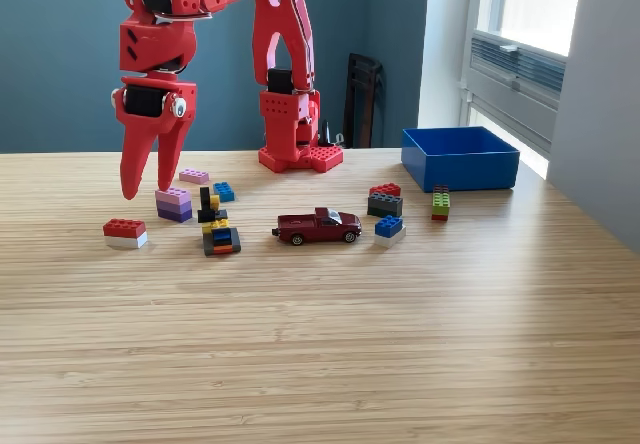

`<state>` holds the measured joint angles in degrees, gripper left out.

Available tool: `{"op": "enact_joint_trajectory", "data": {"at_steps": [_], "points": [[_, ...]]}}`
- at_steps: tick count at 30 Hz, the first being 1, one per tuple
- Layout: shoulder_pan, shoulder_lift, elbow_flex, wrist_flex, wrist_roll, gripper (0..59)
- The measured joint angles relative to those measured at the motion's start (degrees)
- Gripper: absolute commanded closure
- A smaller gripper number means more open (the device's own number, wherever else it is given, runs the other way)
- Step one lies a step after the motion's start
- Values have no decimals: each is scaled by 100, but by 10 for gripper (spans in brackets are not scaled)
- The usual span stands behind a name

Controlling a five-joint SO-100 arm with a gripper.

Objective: Grasp a lego block and put it in the bin.

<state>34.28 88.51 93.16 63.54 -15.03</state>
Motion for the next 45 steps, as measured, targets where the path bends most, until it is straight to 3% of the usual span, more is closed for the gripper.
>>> {"op": "enact_joint_trajectory", "data": {"at_steps": [13, 45], "points": [[123, -1125, -633, 158, 105, 271], [264, -1204, -677, -9, 105, 261]]}}
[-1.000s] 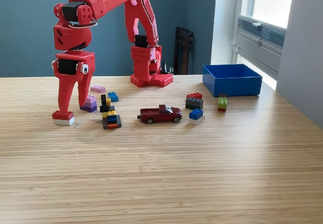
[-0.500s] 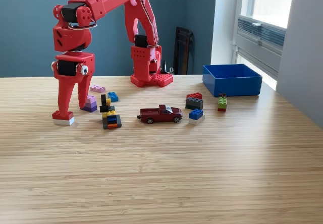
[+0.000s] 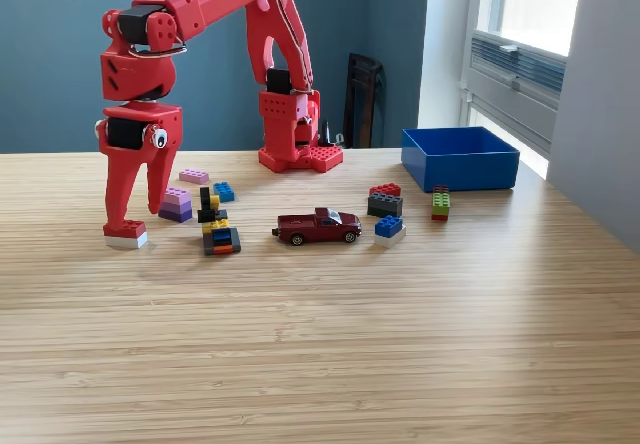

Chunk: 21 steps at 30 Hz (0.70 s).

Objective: Grasp a lego block and put it in the bin.

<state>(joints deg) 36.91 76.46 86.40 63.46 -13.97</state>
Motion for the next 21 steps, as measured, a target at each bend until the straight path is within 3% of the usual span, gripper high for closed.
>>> {"op": "enact_joint_trajectory", "data": {"at_steps": [21], "points": [[-9, 0, 0, -88, 97, 270]]}}
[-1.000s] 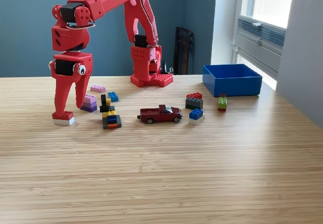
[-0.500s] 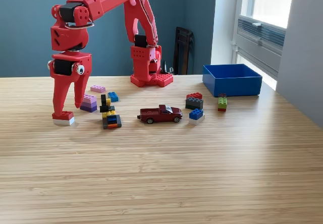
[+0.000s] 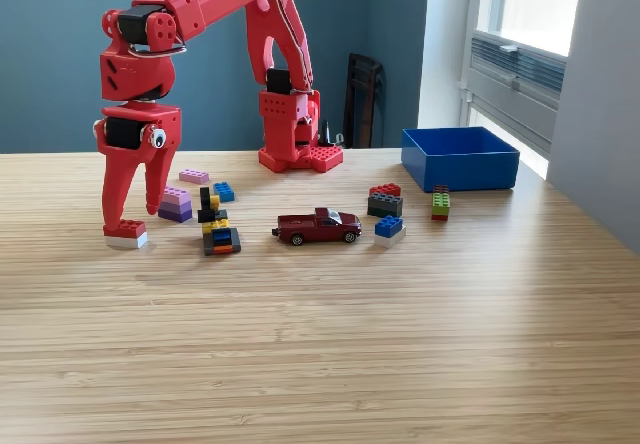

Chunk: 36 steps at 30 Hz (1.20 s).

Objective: Grasp a lego block and put it in the bin.

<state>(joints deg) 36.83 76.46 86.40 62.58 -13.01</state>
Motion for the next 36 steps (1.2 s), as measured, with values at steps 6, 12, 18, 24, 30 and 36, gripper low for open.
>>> {"op": "enact_joint_trajectory", "data": {"at_steps": [6, 12, 18, 24, 30, 36], "points": [[-149, 0, 26, 9, 70, 276], [-132, 0, 88, 9, 62, 276], [-176, 0, 88, 9, 0, 274], [-176, 0, 88, 9, 0, 274], [-176, 0, 88, 9, 0, 274], [-281, 0, 88, 9, 0, 275]]}}
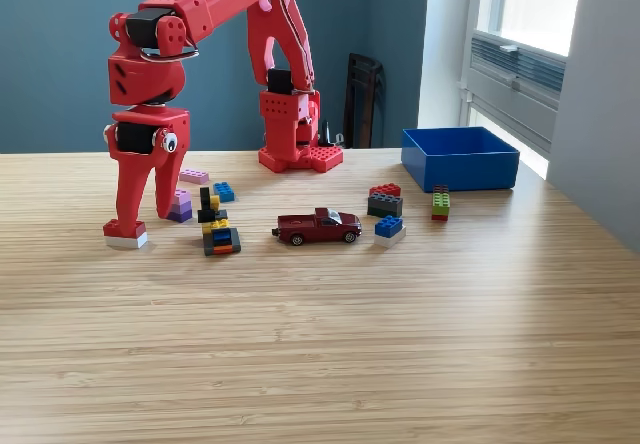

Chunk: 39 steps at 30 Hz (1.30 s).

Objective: Grasp a lego block and put it in the bin.

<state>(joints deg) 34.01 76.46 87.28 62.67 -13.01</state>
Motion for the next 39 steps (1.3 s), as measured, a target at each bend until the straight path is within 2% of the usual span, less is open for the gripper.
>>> {"op": "enact_joint_trajectory", "data": {"at_steps": [39], "points": [[0, -9, 105, -9, 0, 273]]}}
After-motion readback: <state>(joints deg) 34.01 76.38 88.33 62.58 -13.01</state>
